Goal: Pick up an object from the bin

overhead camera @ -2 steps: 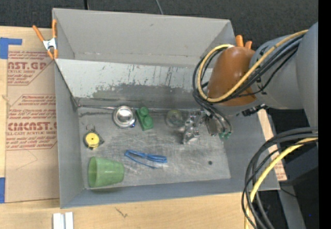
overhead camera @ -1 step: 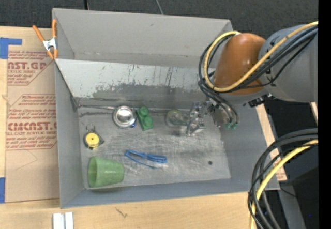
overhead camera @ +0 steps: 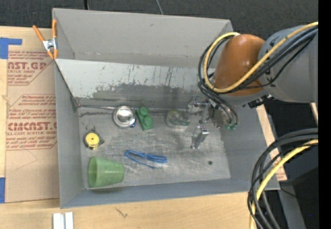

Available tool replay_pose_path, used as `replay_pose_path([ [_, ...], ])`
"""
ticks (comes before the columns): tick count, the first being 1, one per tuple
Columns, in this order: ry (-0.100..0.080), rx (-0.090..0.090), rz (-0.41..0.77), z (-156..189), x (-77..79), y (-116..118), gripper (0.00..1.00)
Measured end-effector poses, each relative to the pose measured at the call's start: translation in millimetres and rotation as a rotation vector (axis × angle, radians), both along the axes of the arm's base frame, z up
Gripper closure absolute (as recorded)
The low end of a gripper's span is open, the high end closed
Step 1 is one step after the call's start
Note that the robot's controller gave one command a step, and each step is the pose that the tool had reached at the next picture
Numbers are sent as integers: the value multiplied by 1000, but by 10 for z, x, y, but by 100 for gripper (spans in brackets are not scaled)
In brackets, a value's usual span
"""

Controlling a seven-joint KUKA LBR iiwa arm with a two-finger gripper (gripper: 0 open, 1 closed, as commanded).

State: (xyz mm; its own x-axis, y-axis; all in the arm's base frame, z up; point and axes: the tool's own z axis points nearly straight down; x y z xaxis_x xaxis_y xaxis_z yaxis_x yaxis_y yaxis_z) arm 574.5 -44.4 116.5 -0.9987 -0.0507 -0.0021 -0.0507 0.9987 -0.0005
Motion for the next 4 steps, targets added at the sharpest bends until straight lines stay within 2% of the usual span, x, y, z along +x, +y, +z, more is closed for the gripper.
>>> replay_pose_path([
  [1, 6, 2, 84, 141, -698, 517, 0],
  [2, 0, 2, 295, -399, -677, 1250, 0],
  [3, -1, 6, 78, -440, -591, 1047, 0],
  [4, -9, 2, 77, -370, -548, 1019, 100],
])
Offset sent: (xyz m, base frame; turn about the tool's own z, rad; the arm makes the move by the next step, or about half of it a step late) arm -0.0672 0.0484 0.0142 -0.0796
